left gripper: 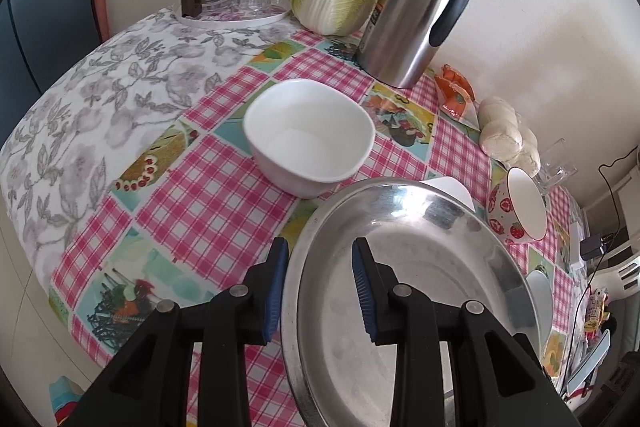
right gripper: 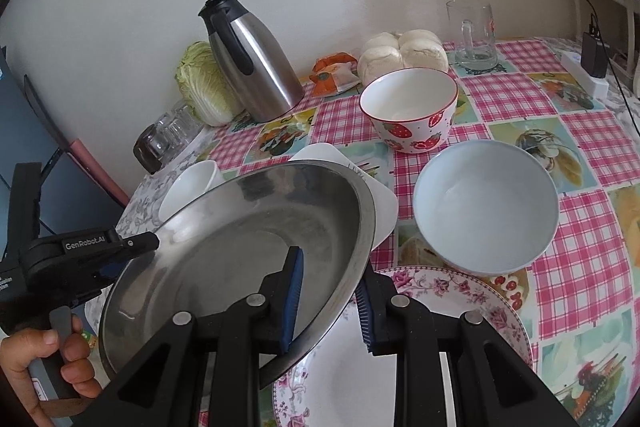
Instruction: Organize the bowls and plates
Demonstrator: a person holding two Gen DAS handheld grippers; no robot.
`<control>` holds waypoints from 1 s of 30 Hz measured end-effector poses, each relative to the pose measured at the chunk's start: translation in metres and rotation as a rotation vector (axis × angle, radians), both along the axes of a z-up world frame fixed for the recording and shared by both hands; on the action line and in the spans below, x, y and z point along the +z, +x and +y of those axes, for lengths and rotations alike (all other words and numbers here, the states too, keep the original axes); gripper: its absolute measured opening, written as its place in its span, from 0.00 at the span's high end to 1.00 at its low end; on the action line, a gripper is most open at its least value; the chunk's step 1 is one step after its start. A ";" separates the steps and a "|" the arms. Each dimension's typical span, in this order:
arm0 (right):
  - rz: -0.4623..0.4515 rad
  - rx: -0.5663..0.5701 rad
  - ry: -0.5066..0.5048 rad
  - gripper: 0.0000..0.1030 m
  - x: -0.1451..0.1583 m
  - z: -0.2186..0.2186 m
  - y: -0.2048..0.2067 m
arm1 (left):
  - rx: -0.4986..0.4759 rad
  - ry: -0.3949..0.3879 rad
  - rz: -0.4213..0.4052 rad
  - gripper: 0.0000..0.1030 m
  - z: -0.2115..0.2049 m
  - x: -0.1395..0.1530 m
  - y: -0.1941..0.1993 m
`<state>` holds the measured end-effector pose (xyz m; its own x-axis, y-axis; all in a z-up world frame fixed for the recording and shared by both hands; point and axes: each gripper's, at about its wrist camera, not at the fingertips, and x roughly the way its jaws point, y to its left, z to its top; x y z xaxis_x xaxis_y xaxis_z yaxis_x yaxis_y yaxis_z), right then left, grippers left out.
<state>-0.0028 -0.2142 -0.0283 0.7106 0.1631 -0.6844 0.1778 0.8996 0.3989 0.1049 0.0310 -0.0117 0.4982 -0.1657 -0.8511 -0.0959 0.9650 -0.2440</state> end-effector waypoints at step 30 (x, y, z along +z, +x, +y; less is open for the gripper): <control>-0.022 -0.063 -0.034 0.74 -0.026 -0.023 0.049 | -0.024 -0.077 0.002 0.68 -0.024 -0.019 0.054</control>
<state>0.0467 -0.2369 -0.0544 0.7340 0.0942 -0.6726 0.2260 0.9000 0.3726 0.1593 0.0074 -0.0305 0.4918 -0.2427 -0.8362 -0.0736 0.9454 -0.3176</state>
